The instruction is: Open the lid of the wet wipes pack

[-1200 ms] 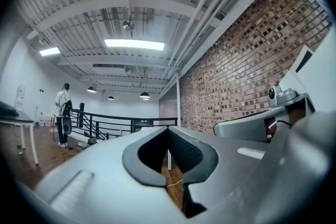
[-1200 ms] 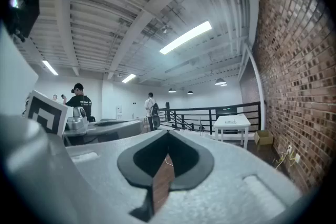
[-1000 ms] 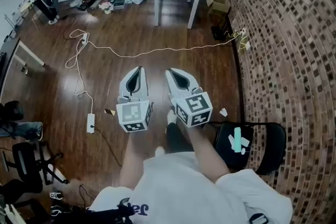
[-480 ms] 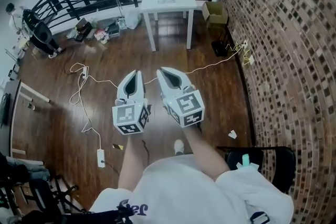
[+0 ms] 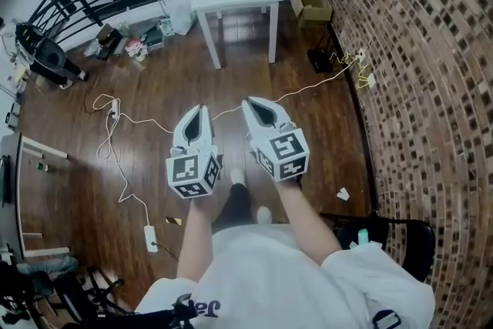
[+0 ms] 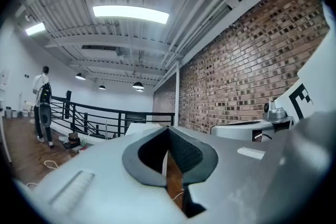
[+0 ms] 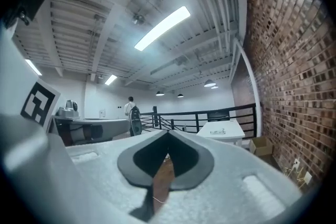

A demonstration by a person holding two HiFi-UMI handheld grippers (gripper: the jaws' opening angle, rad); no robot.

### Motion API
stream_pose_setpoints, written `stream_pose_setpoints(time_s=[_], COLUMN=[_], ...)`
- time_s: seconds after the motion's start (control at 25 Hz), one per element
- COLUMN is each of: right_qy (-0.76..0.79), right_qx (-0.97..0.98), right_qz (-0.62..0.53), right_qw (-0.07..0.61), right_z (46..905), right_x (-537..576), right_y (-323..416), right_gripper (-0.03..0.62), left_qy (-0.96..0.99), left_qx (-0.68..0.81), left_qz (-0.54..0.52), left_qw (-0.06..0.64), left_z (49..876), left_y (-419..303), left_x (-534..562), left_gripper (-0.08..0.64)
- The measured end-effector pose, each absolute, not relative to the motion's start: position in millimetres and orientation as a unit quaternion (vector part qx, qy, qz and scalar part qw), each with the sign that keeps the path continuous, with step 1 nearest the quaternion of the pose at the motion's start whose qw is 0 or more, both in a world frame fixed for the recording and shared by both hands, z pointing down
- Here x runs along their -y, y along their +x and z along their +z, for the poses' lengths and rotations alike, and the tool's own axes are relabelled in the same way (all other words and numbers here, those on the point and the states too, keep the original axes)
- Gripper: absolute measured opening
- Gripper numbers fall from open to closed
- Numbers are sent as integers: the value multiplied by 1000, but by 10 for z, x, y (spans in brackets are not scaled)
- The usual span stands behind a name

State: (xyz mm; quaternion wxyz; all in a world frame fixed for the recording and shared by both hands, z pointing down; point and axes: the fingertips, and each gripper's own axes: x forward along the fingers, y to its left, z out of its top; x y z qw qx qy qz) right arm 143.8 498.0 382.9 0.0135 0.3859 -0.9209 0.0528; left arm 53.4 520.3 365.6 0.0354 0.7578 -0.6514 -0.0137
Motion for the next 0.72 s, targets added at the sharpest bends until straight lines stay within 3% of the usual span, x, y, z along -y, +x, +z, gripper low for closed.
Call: stream_pose_setpoints(time_s=[0.36,0.72], right_qy=[400,413], right_qx=[915,909], right_qz=[19,-20], right_qw=[54,45], right_z=[3904,3540], right_x=[-3468,-2020], right_y=[992,176], right_gripper=[-9,-9], left_qy=[754,757], left_qx=[657,649], left_qz=[14,-70], left_qw=[-4,32], left_z=[3785,3426], left_y=[106,-836], left_x=[-3488,-1986], left_gripper=[14,14])
